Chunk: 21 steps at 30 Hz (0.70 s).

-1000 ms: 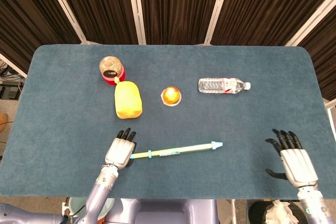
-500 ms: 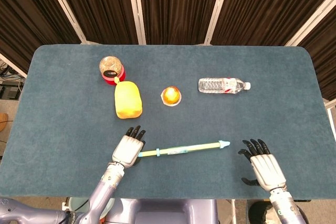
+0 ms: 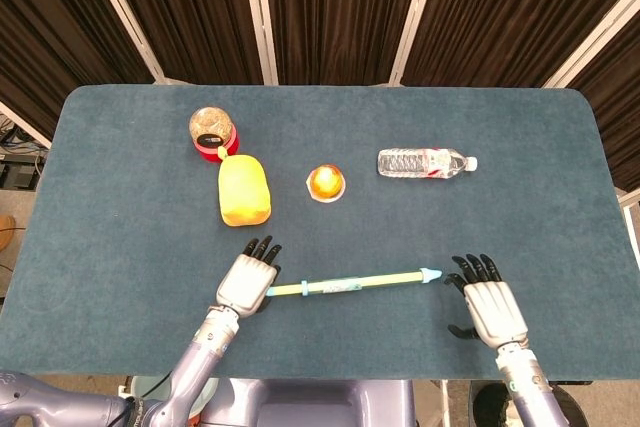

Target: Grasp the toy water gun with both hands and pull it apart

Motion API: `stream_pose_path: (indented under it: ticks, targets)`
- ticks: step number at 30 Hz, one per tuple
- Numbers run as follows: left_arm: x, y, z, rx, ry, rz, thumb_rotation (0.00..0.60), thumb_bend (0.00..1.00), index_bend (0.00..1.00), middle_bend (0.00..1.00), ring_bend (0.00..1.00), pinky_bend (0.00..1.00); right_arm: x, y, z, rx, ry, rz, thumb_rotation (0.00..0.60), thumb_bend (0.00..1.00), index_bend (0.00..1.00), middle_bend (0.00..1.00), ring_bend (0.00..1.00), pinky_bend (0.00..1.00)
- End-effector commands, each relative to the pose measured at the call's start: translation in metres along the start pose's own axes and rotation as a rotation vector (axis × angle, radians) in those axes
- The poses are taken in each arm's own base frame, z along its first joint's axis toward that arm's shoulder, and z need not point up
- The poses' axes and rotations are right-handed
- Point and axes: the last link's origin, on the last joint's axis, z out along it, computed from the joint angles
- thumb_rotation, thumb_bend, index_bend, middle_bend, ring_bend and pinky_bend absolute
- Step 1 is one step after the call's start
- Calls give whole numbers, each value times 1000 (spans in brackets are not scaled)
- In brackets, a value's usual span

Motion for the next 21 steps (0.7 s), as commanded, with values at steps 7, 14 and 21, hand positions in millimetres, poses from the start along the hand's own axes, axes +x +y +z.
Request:
stream_pose_path:
  ticks: [7, 14, 21]
  targets:
    - [8, -1, 1, -4, 13, -4, 600, 419, 564, 130, 37, 128, -11, -17, 20, -26, 2, 21, 600, 127, 332, 142, 86, 46]
    - [11, -4, 1, -5, 19, -10, 600, 419, 565, 130, 37, 128, -21, -29, 29, -33, -3, 45, 600, 127, 320, 138, 86, 46]
    - [11, -6, 1, -6, 16, -5, 600, 419, 564, 130, 37, 128, -27, -39, 42, -41, -2, 48, 600, 193, 351, 139, 85, 46]
